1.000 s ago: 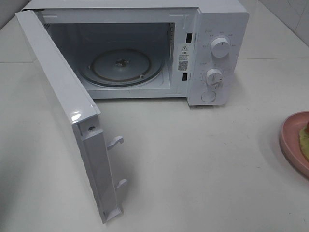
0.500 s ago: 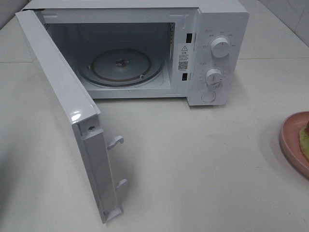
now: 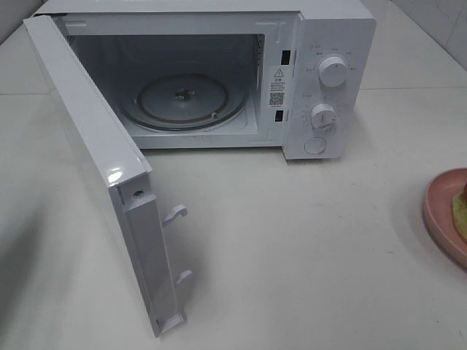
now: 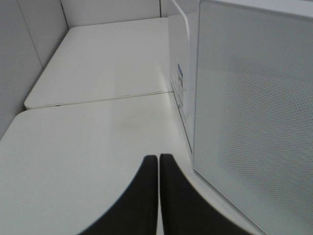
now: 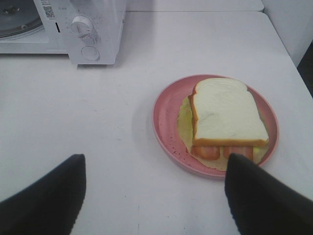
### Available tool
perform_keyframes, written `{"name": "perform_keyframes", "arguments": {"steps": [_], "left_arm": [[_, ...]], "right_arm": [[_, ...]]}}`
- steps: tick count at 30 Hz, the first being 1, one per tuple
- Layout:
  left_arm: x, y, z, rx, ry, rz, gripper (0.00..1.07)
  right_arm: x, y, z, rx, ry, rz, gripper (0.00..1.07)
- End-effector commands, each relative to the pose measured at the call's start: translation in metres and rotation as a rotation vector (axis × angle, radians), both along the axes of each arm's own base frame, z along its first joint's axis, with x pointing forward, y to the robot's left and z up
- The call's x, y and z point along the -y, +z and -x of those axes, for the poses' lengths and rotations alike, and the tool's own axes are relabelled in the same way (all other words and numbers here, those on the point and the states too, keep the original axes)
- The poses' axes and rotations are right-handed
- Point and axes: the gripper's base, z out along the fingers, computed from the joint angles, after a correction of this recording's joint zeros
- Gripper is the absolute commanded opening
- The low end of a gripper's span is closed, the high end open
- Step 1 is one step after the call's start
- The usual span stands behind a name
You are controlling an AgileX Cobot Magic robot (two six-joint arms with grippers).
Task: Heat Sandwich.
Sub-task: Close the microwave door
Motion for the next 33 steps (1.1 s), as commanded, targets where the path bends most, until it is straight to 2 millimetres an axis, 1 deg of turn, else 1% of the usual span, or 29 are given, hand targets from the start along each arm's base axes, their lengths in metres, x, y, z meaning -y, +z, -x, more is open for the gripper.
{"name": "perform_keyframes", "arguments": {"steps": [1,4,6,8,10,14,15,17,20,23,24,26,28,33], "left_arm": [[0.007,-0.004,-0.005,0.029,-0.085,0.004,0.0],[0.016,-0.008,-0.015,0.027,-0.18,0.018,0.0],[0.018,-0.009,-0.018,0.022,-0.203,0.023,0.0],[0.024,-0.009,-0.027,0.02,-0.263,0.042,0.0],[0.028,-0.01,-0.029,0.019,-0.283,0.042,0.0],[0.049,-0.015,-0.036,-0.002,-0.37,0.021,0.0],[0.049,-0.015,-0.036,-0.002,-0.37,0.021,0.0],[0.056,-0.019,-0.041,-0.014,-0.373,0.026,0.0],[0.061,-0.022,-0.043,-0.024,-0.373,0.044,0.0],[0.075,-0.023,-0.047,-0.027,-0.408,0.049,0.0],[0.075,-0.023,-0.047,-0.027,-0.408,0.049,0.0],[0.085,-0.024,-0.049,-0.033,-0.43,0.049,0.0],[0.091,-0.026,-0.05,-0.037,-0.439,0.045,0.0],[0.101,-0.028,-0.052,-0.027,-0.428,0.028,0.0]], "right_arm": [[0.0,-0.001,0.003,0.029,-0.002,0.008,0.76],[0.0,-0.001,0.003,0.029,-0.002,0.008,0.76],[0.0,-0.001,0.003,0.029,-0.002,0.008,0.76],[0.0,-0.001,0.003,0.029,-0.002,0.008,0.76],[0.0,-0.001,0.003,0.029,-0.002,0.008,0.76],[0.0,-0.001,0.003,0.029,-0.002,0.008,0.76],[0.0,-0.001,0.003,0.029,-0.002,0.008,0.76],[0.0,-0.001,0.003,0.029,-0.002,0.008,0.76],[0.0,-0.001,0.003,0.029,-0.002,0.008,0.76],[0.0,-0.001,0.003,0.029,-0.002,0.008,0.76],[0.0,-0.001,0.003,0.029,-0.002,0.008,0.76],[0.0,-0.001,0.003,0.029,-0.002,0.008,0.76],[0.0,-0.001,0.003,0.029,-0.002,0.008,0.76],[0.0,-0.001,0.003,0.029,-0.002,0.008,0.76]]}}
